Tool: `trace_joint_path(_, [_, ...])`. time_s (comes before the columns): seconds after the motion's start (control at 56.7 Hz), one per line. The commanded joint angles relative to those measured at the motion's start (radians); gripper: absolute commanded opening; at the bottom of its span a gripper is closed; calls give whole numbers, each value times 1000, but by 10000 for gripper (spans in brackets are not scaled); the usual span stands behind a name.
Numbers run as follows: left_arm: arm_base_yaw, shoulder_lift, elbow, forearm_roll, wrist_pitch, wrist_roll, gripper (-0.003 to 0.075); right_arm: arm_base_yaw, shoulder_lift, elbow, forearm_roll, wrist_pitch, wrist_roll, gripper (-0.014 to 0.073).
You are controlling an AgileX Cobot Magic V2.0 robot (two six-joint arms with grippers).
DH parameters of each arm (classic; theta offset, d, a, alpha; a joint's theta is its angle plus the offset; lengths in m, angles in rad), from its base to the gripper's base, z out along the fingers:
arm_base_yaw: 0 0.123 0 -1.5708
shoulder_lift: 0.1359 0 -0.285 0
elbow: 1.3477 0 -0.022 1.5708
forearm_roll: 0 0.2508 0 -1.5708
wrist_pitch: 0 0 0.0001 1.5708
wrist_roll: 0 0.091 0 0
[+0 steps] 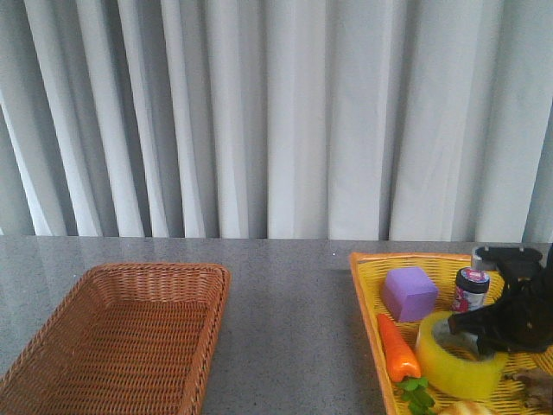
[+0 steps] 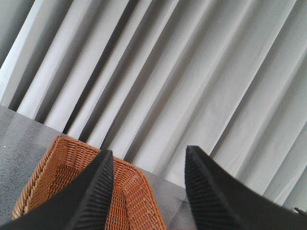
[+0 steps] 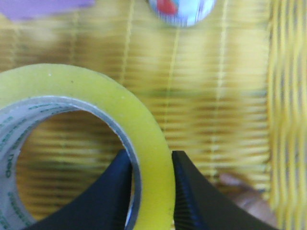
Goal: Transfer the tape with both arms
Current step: 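Lower the right gripper into the yellow basket and grasp the yellow tape roll, then carry the tape roll with the right gripper and set it on the table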
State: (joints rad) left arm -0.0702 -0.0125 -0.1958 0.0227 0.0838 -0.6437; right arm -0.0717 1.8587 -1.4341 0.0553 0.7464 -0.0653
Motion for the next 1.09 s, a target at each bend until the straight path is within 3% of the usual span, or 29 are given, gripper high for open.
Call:
trace_joint_path(0.0, [-3,-4,-32,-2,-63,1,347,-1,-84,-96,8,-52,-2,-8])
trace_joint_path(0.141, [-3,-4,-32,-2,-63,1,347,-1,-147,-195,65,-40,-10,-7])
trace_joint_path(0.229, [-3,-4,-32,-2,-63,1,347,0,-182,-254,203,-40,-76,-7])
trace_joint_path(0.353, [-3,-4,-32,-2,-63,1,347,59,-201,-331,472,-22,-303,-7])
trace_joint_path(0.476, [-3,-4,-32,-2,-63,1,347,174,-182,-362,627,-18,-517,-5])
trace_joint_path(0.758, [-3,-4,-32,-2,-63,1,347,342,12,-362,534,23,-547,3])
trace_joint_path(0.882, [-3,-4,-32,-2,-63,1,347,361,93,-362,447,46,-521,24])
trace_joint_path(1.076, [-3,-4,-32,-2,-63,1,347,368,160,-362,445,72,-507,104])
